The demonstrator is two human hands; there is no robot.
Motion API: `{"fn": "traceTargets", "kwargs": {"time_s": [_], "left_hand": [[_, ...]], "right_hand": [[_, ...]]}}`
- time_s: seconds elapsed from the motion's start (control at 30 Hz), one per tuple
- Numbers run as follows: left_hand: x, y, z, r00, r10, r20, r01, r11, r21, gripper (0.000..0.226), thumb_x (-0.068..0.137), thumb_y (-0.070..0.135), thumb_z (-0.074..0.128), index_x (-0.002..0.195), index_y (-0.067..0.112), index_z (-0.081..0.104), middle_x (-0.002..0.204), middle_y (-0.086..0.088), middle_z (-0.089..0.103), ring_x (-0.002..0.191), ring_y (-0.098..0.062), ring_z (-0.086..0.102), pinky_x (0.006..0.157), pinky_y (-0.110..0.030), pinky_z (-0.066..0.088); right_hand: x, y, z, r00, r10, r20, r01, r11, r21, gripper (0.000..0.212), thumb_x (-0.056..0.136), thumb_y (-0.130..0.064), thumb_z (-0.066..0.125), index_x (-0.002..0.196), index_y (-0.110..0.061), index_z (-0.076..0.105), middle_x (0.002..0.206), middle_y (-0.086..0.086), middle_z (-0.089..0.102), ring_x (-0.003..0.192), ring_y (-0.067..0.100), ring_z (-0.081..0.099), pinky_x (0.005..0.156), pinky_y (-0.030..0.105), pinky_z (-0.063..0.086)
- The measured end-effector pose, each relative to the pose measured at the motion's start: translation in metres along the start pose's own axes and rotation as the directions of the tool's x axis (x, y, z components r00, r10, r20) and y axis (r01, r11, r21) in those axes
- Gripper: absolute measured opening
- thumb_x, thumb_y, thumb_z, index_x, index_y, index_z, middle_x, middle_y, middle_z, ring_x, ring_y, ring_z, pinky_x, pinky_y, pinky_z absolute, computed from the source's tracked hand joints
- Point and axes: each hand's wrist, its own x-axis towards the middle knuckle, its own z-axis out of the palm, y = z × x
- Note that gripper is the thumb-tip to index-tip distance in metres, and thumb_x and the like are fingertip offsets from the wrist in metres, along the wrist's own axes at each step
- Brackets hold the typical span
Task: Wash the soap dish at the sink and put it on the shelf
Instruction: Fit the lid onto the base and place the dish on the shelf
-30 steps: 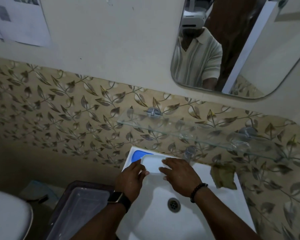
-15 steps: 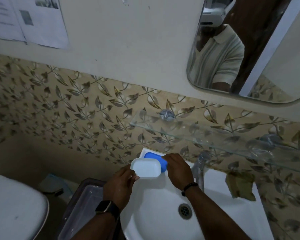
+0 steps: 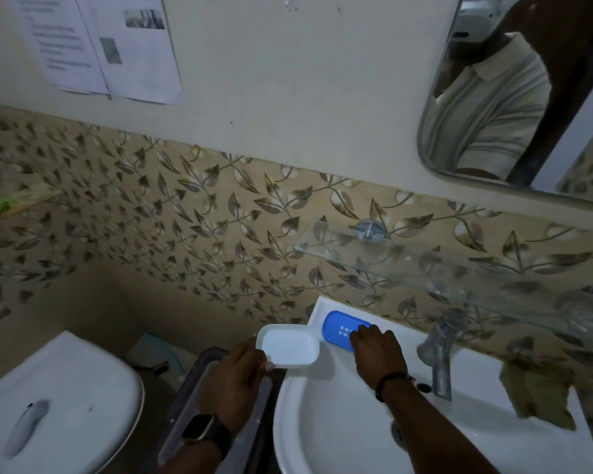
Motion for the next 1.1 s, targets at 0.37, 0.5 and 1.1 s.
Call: {"fn": "traceTargets", "kwargs": {"time_s": [0.37,0.5,1.1], "left_hand": [[0.016,0.010,0.010,0.996,0.087,-0.008,-0.087,0.985,-0.149,0.030,0.093,0.043,0.051,0.091,0.022,0.073,0.106,0.000,0.071,0.084,-0.025,0.068,0.062,-0.029,0.050],[0.023,0.024,0.022,0.989,0.140,-0.047,-0.147,0.960,-0.238,0.031,0.093,0.047,0.047,0.084,0.024,0.067,0.101,0.005,0.067,0.082,-0.020,0.064,0.063,-0.031,0.048],[0.026,0.112,0.045,0.932,0.332,-0.149,-0.359,0.782,-0.510,0.020,0.092,0.046,0.060,0.083,0.028,0.065,0.113,0.013,0.073,0.128,0.001,0.055,0.083,-0.028,0.053]], "right_hand": [[-0.028,0.017,-0.039,0.827,0.305,-0.471,0.004,0.836,0.548,0.022,0.073,-0.016,0.074,0.095,-0.015,0.070,0.087,-0.002,0.067,0.081,0.021,0.063,0.067,0.029,0.050],[-0.048,0.030,-0.061,0.716,0.402,-0.570,0.072,0.771,0.633,0.028,0.090,-0.028,0.051,0.105,-0.012,0.069,0.095,-0.002,0.066,0.087,0.017,0.060,0.073,0.026,0.047],[-0.096,0.056,-0.091,0.837,0.495,-0.233,-0.069,0.518,0.853,0.019,0.103,-0.022,0.052,0.090,-0.020,0.065,0.094,-0.002,0.063,0.085,0.001,0.058,0.069,0.018,0.041]]}}
